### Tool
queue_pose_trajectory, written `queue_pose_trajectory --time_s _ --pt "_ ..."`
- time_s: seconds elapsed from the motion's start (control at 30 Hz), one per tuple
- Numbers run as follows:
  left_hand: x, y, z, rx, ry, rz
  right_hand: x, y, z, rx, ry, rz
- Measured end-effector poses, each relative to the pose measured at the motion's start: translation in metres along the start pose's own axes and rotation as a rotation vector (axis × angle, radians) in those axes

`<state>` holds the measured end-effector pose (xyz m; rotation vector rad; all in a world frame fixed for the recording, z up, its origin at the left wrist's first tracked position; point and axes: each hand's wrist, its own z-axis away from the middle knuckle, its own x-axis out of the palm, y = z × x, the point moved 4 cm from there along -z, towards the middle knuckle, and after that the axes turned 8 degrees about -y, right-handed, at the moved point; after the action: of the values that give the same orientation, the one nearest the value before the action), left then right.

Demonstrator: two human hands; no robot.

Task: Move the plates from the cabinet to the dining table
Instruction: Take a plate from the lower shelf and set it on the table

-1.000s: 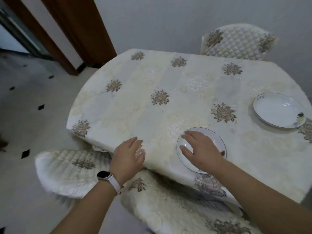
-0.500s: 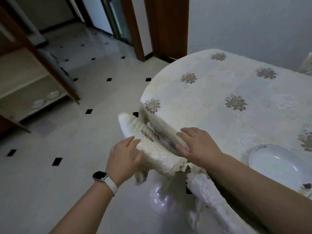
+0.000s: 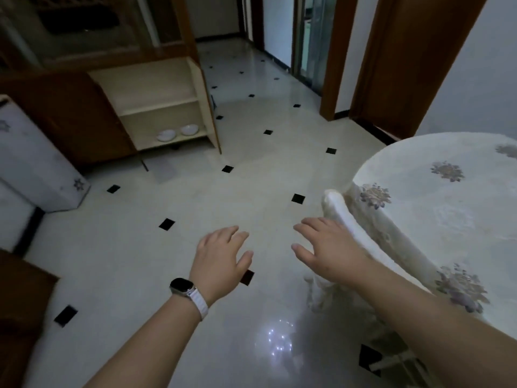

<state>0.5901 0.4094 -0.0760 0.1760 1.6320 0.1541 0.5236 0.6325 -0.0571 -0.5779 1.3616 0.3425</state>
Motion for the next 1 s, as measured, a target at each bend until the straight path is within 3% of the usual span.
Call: queue_pose_trajectory --time_s 0.23,0.5,1.0 --pt "-0.030 -0.085 0.018 -0.143 0.085 -0.005 -0.004 -0.073 -0.068 -0.143 -0.029 0.077" --pt "-0.035 -0.153 -0.005 -0.276 0.094 -0.023 0.002 -0.108 -0.159 -0.241 -0.061 0.066" --pt "-0.045 -0.257 -0.248 -0.343 0.062 -0.046 -0.025 -0.065 -0.430 -0.301 -0.096 0.014"
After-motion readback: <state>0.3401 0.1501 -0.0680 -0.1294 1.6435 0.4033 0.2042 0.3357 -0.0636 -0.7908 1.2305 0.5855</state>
